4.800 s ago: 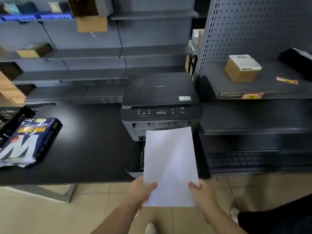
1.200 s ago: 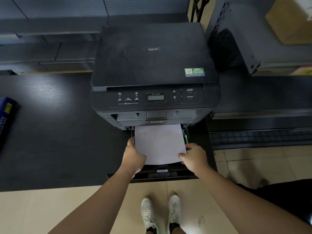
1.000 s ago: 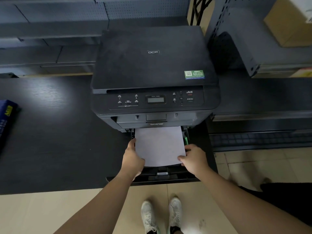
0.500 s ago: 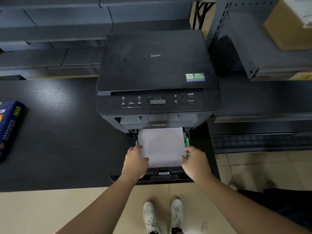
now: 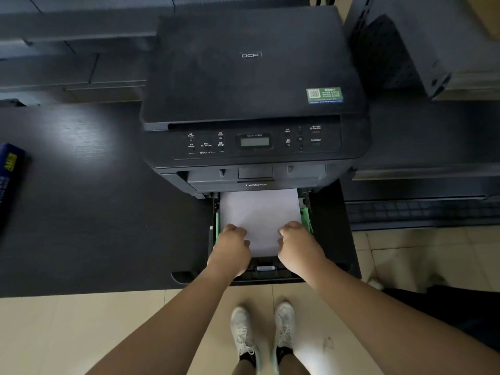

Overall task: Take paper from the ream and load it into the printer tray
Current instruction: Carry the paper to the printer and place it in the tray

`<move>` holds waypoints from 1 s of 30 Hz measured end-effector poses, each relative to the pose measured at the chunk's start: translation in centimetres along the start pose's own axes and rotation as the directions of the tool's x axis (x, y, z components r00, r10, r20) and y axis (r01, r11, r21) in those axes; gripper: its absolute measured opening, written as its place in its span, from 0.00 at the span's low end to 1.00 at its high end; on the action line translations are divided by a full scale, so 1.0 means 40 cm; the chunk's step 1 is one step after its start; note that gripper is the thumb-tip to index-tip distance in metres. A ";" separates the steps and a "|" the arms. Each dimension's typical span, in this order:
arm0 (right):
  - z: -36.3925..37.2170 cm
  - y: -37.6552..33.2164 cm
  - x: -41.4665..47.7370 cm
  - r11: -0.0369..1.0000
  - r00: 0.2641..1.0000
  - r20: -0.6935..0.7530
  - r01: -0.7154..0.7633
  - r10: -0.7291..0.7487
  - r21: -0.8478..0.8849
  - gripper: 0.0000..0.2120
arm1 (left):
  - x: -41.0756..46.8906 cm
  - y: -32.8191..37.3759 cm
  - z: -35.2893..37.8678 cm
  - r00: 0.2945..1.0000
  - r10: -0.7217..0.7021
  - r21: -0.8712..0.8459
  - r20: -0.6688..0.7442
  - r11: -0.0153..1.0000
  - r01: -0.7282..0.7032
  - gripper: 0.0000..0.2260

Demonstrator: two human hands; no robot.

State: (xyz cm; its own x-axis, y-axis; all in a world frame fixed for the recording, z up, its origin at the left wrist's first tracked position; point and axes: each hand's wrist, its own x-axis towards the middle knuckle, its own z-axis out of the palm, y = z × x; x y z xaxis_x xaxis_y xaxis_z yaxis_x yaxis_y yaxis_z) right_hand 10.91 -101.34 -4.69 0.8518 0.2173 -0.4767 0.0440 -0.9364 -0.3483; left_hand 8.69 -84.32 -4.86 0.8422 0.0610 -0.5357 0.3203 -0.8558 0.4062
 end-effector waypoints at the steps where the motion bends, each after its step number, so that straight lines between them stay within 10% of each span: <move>1: 0.001 0.000 0.001 1.000 1.000 0.007 0.004 -0.004 -0.015 0.07 | 0.000 -0.004 -0.001 1.000 0.007 -0.005 -0.001 1.000 -0.007 0.14; 14: -0.031 0.008 -0.005 0.999 0.991 -0.128 0.048 -0.047 0.006 0.13 | -0.016 -0.003 -0.038 0.997 -0.015 -0.103 -0.071 0.995 0.008 0.17; 18: -0.079 0.045 -0.023 0.985 0.933 -0.336 -0.082 0.129 0.150 0.16 | -0.026 -0.027 -0.087 0.955 -0.117 -0.179 -0.271 0.981 0.069 0.17; 30: -0.062 0.097 -0.011 0.886 0.894 -0.216 -0.302 0.391 0.352 0.11 | -0.011 -0.058 -0.085 0.913 -0.301 -0.314 -0.276 0.926 0.210 0.15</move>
State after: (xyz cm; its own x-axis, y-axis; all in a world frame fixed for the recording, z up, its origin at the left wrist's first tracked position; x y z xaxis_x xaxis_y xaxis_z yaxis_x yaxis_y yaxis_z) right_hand 11.98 -105.75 -3.83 0.8920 -0.2318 -0.3880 -0.4024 -0.7981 -0.4485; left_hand 9.04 -80.59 -3.04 0.7921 0.4551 -0.4067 0.6099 -0.6182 0.4959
